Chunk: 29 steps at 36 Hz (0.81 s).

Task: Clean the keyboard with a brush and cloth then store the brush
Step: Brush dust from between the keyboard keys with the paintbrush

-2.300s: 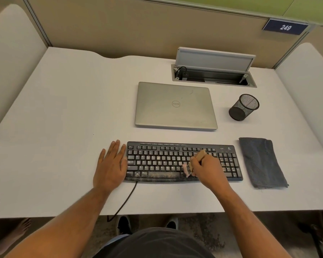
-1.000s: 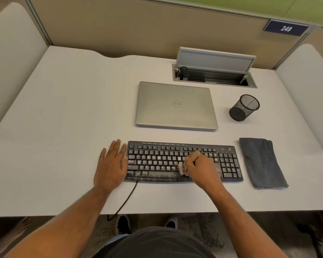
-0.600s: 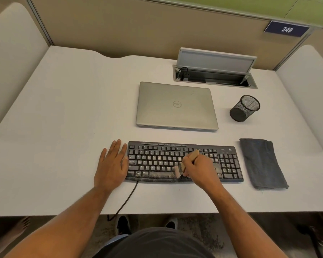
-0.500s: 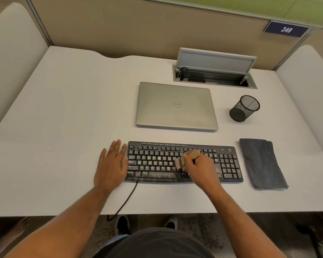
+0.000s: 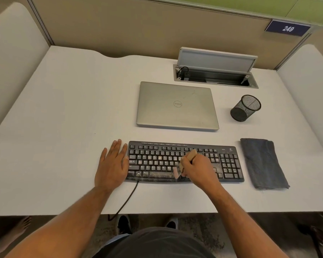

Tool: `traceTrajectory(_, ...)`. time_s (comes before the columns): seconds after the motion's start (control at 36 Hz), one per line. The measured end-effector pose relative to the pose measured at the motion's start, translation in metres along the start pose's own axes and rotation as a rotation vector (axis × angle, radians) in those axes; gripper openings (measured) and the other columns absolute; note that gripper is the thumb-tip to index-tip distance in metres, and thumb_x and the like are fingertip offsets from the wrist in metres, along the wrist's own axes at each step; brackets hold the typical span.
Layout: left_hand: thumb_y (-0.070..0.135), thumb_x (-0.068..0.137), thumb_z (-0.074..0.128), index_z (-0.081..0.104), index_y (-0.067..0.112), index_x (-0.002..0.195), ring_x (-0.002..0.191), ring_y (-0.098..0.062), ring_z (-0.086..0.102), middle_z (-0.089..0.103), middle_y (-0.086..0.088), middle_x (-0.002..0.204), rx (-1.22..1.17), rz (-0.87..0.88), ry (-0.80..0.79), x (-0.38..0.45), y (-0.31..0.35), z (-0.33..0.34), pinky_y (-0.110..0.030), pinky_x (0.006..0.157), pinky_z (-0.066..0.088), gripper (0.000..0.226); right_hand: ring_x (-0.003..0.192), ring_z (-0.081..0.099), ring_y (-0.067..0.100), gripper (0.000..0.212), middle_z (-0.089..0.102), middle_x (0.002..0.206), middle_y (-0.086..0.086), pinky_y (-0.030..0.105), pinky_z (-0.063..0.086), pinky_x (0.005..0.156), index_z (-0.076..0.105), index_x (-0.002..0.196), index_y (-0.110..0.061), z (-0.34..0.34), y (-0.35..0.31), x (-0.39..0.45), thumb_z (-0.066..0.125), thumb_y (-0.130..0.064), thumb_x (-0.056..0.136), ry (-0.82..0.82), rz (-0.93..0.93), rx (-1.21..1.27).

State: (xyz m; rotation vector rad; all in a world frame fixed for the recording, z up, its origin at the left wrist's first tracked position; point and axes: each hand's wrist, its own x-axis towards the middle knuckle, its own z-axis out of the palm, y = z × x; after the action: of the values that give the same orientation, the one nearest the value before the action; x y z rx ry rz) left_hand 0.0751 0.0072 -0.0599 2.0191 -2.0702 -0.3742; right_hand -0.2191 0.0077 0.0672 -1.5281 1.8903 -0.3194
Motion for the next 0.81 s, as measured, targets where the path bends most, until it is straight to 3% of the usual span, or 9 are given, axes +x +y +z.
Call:
traceTrajectory(0.11, 0.045, 0.104, 0.008, 0.027, 0.019, 0.161, 0.157, -0.013, 0.007, 0.017, 0.0, 0.17, 0.003, 0.001, 0.001, 0.0, -0.001, 0.001, -0.043, 0.128, 0.008, 0.066, 0.063, 0.065, 0.009, 0.025, 0.072, 0.072, -0.005, 0.027, 0.051, 0.057, 0.069, 0.093, -0.027, 0.004, -0.005, -0.002, 0.052, -0.038, 0.108, 0.03, -0.026, 0.087)
traceTrajectory(0.19, 0.045, 0.104, 0.01, 0.031, 0.019, 0.16, 0.157, -0.014, 0.01, 0.02, 0.0, 0.169, -0.008, 0.002, 0.009, 0.0, 0.0, 0.0, -0.044, 0.128, 0.01, 0.065, 0.06, 0.061, 0.002, 0.028, 0.068, 0.069, -0.01, 0.01, 0.042, 0.049, 0.067, 0.088, -0.025, 0.007, -0.008, -0.007, 0.05, -0.031, 0.109, -0.019, -0.026, 0.043)
traceTrajectory(0.25, 0.044, 0.104, 0.01, 0.031, 0.019, 0.16, 0.157, -0.014, 0.01, 0.02, -0.001, 0.169, -0.005, 0.004, 0.008, 0.0, 0.0, -0.001, -0.044, 0.128, 0.01, 0.065, 0.058, 0.061, 0.005, 0.035, 0.068, 0.068, -0.006, 0.014, 0.046, 0.049, 0.07, 0.085, -0.015, 0.007, -0.009, -0.005, 0.049, -0.03, 0.108, -0.046, -0.005, -0.001)
traceTrajectory(0.33, 0.044, 0.104, 0.01, 0.029, 0.02, 0.161, 0.157, -0.013, 0.008, 0.018, 0.0, 0.17, 0.001, 0.005, 0.005, -0.001, 0.0, 0.0, -0.044, 0.128, 0.009, 0.065, 0.068, 0.072, 0.023, 0.04, 0.073, 0.071, 0.005, 0.041, 0.062, 0.066, 0.072, 0.083, -0.01, 0.005, -0.008, 0.001, 0.051, -0.033, 0.107, -0.05, 0.006, 0.044)
traceTrajectory(0.39, 0.044, 0.104, 0.01, 0.028, 0.02, 0.161, 0.157, -0.013, 0.007, 0.017, 0.001, 0.17, 0.004, 0.002, 0.004, 0.0, -0.001, 0.001, -0.043, 0.128, 0.008, 0.065, 0.068, 0.072, 0.019, 0.033, 0.073, 0.073, 0.002, 0.032, 0.061, 0.063, 0.071, 0.088, -0.015, 0.005, -0.009, 0.002, 0.051, -0.034, 0.107, -0.007, -0.004, 0.101)
traceTrajectory(0.47, 0.044, 0.104, 0.01, 0.028, 0.02, 0.161, 0.157, -0.013, 0.007, 0.017, 0.001, 0.17, 0.0, 0.001, 0.002, 0.0, -0.001, 0.001, -0.043, 0.128, 0.008, 0.065, 0.055, 0.058, 0.006, 0.033, 0.067, 0.066, -0.004, 0.014, 0.044, 0.048, 0.069, 0.086, -0.019, 0.007, -0.01, -0.002, 0.051, -0.035, 0.109, 0.01, -0.03, 0.042)
traceTrajectory(0.64, 0.044, 0.104, 0.011, 0.028, 0.02, 0.161, 0.157, -0.013, 0.007, 0.017, 0.0, 0.17, 0.01, 0.006, 0.0, 0.0, -0.001, 0.001, -0.043, 0.128, 0.008, 0.065, 0.056, 0.058, 0.012, 0.045, 0.071, 0.069, 0.006, 0.035, 0.052, 0.059, 0.071, 0.083, -0.008, 0.008, -0.012, 0.001, 0.048, -0.037, 0.108, -0.054, -0.032, -0.033)
traceTrajectory(0.72, 0.044, 0.104, 0.01, 0.028, 0.02, 0.161, 0.157, -0.012, 0.008, 0.018, 0.001, 0.17, 0.005, 0.002, 0.007, 0.0, -0.001, 0.001, -0.043, 0.128, 0.008, 0.065, 0.059, 0.06, 0.009, 0.037, 0.071, 0.071, 0.001, 0.025, 0.047, 0.056, 0.071, 0.09, -0.015, 0.007, -0.014, -0.001, 0.048, -0.038, 0.109, -0.004, -0.075, 0.005)
traceTrajectory(0.81, 0.045, 0.104, 0.01, 0.027, 0.02, 0.161, 0.157, -0.012, 0.007, 0.017, 0.001, 0.17, 0.008, 0.004, 0.001, 0.0, -0.001, 0.002, -0.043, 0.128, 0.008, 0.065, 0.062, 0.058, 0.01, 0.035, 0.071, 0.076, 0.002, 0.023, 0.044, 0.056, 0.069, 0.095, -0.014, 0.01, -0.014, -0.003, 0.047, -0.038, 0.109, -0.039, -0.072, -0.052)
